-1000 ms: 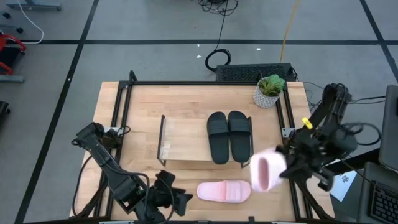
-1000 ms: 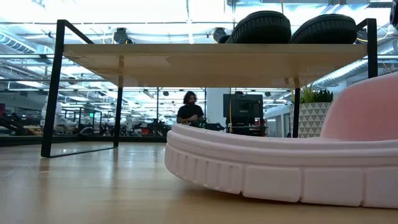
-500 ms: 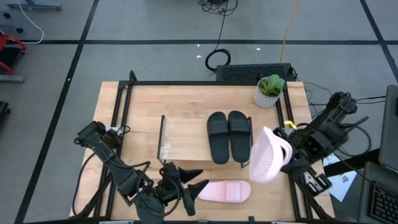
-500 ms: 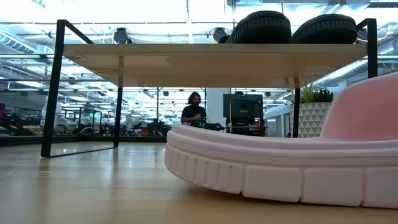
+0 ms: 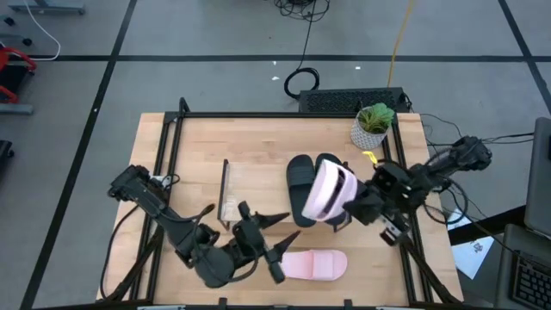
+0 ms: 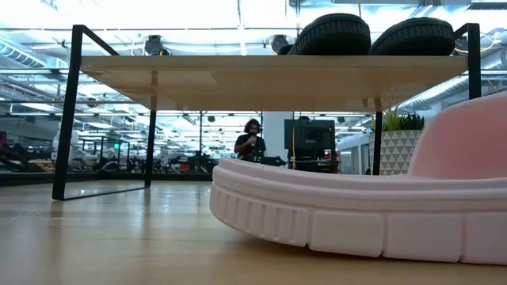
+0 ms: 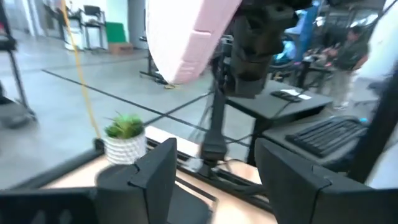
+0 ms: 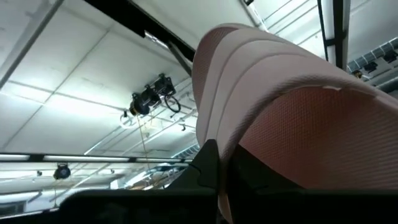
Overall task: Pick and place slides into the shelf
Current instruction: Put the right pink slipper on the shelf
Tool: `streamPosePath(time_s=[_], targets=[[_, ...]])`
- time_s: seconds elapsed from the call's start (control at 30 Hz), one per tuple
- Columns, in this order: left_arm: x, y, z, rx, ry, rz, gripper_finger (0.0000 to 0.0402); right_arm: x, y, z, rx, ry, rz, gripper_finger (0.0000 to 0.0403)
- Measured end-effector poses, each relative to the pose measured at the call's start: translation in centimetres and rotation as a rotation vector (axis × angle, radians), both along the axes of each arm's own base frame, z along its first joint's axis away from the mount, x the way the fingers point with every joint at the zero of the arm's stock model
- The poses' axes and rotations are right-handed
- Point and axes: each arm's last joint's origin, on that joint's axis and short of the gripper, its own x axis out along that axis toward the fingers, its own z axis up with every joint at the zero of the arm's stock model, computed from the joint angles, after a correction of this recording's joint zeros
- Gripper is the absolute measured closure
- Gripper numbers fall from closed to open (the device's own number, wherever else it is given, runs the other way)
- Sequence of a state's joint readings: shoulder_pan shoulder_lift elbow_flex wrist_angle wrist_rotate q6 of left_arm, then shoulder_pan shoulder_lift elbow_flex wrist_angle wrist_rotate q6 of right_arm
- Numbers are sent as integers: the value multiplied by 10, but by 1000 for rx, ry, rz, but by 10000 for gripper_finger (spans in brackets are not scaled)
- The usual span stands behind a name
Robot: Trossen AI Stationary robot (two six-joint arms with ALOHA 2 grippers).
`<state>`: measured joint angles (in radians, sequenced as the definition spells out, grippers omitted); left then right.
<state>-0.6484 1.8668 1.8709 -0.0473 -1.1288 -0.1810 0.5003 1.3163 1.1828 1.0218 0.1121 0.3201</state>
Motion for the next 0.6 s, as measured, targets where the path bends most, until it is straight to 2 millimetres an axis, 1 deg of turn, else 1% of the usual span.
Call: streamPosePath(time_s=[0.13,0.33,0.43,0.6], targets=[[8,12,3,70,20,32,188,11,-10,-3,34,-11,-7,403],[15,24,10,172,38,67,188,25,-25,-9,71,-8,-47,403],[17,29,10,207,57,86,188,30,-31,-10,92,-13,-89,403],[20,38,9,240,101,181,188,32,-40,-10,83,-37,-139,403]])
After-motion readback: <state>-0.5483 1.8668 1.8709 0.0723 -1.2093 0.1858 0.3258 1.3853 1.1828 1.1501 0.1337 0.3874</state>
